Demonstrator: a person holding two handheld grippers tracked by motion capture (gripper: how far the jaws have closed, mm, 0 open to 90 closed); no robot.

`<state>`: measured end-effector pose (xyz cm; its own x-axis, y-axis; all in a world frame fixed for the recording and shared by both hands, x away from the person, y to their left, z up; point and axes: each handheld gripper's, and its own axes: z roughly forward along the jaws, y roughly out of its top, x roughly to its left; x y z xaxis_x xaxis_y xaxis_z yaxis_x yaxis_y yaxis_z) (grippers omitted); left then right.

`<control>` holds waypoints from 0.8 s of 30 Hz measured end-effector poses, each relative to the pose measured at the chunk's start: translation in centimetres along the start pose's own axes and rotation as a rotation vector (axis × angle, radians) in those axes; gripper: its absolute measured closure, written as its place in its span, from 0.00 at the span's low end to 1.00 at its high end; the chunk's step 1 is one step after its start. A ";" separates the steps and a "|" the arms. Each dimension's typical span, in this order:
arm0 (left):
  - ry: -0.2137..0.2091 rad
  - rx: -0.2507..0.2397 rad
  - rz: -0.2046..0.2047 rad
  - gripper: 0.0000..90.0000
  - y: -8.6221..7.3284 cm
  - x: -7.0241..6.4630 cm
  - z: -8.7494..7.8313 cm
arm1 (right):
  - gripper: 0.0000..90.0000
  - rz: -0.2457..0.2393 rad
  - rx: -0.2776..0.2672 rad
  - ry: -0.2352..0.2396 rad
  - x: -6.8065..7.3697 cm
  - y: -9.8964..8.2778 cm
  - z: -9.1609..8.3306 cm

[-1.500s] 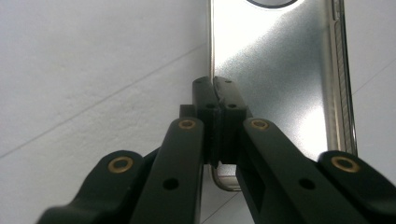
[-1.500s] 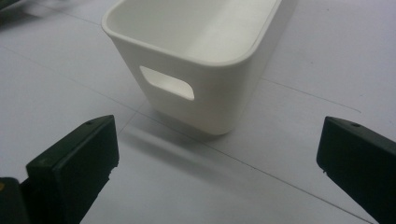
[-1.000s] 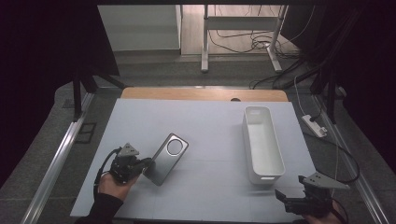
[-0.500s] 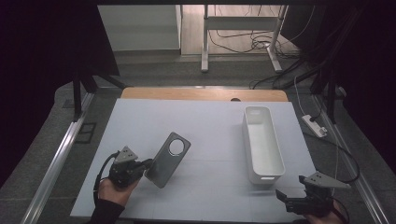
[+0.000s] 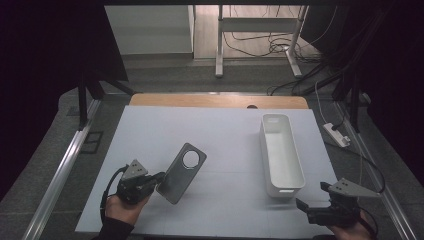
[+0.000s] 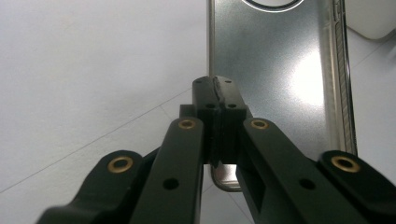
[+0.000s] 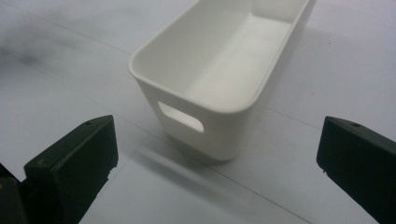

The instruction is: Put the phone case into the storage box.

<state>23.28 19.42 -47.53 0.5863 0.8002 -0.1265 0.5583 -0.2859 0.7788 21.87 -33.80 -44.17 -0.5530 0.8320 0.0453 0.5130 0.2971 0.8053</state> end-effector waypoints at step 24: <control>-0.043 -0.021 0.013 0.99 1.6 -1.1 0.8 | 0.00 -0.024 -0.003 0.137 0.7 4.1 2.5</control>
<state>24.02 17.62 -46.62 0.6179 0.7733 -0.1422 0.5386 -0.2845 0.7931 25.26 -30.83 -42.28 -0.6493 0.7530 0.1064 0.4970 0.3143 0.8088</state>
